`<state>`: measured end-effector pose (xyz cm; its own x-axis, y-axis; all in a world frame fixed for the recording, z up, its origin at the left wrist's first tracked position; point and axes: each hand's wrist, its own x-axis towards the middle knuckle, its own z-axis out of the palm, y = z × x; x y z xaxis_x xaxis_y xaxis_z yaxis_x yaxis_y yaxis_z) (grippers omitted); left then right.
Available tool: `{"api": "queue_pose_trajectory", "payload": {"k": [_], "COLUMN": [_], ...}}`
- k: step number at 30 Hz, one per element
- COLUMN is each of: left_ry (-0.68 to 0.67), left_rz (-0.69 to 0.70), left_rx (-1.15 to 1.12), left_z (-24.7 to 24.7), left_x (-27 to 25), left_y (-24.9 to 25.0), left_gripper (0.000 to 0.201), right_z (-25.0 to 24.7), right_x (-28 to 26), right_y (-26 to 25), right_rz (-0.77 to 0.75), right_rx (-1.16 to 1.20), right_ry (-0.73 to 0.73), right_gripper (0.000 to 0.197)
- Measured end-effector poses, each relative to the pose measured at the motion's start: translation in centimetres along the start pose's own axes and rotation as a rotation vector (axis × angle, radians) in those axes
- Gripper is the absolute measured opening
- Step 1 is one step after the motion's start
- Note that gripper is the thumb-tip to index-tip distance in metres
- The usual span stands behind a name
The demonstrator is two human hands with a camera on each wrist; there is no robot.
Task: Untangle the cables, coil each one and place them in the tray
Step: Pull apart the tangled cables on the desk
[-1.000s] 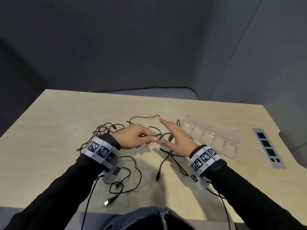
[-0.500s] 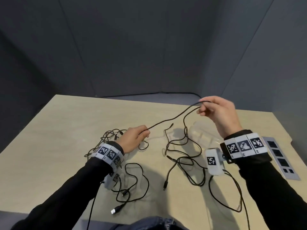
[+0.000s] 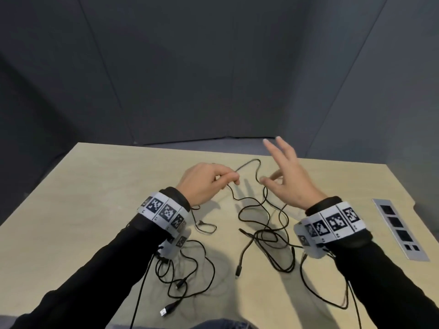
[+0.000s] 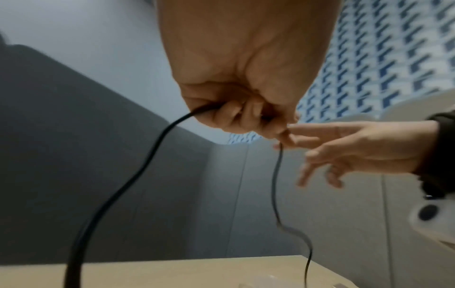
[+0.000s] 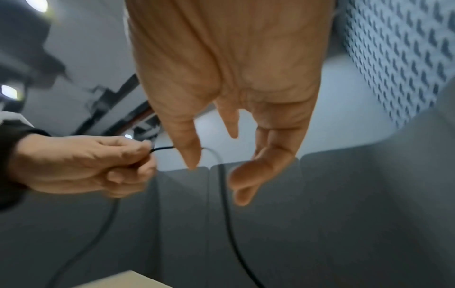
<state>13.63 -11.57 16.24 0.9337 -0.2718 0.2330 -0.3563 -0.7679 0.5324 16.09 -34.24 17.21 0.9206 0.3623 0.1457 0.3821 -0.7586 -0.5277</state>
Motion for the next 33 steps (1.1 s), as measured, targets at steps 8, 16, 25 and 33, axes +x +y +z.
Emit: {"api": "queue_pose_trajectory", "payload": {"k": [8, 16, 25, 33], "left_ry": [-0.105, -0.173, -0.02, 0.021], "left_rz": [-0.001, -0.208, -0.227, -0.091], "left_rx": [-0.273, -0.189, -0.244, -0.41], "left_z": [1.5, 3.6, 2.7, 2.1], "left_x": [-0.8, -3.2, -3.1, -2.9], "left_y": [-0.8, -5.1, -3.8, 0.3], "left_gripper": [0.021, 0.023, 0.024, 0.019], "right_z": [-0.1, -4.4, -4.0, 2.2], "right_x": [0.3, -0.1, -1.3, -3.3], "right_y": [-0.5, 3.4, 3.6, -0.3], "right_rz": [-0.011, 0.227, 0.296, 0.142], "right_rx": [0.336, 0.776, 0.394, 0.536], "right_ry": [0.111, 0.501, 0.306, -0.179], "right_gripper": [0.021, 0.026, 0.053, 0.104]}}
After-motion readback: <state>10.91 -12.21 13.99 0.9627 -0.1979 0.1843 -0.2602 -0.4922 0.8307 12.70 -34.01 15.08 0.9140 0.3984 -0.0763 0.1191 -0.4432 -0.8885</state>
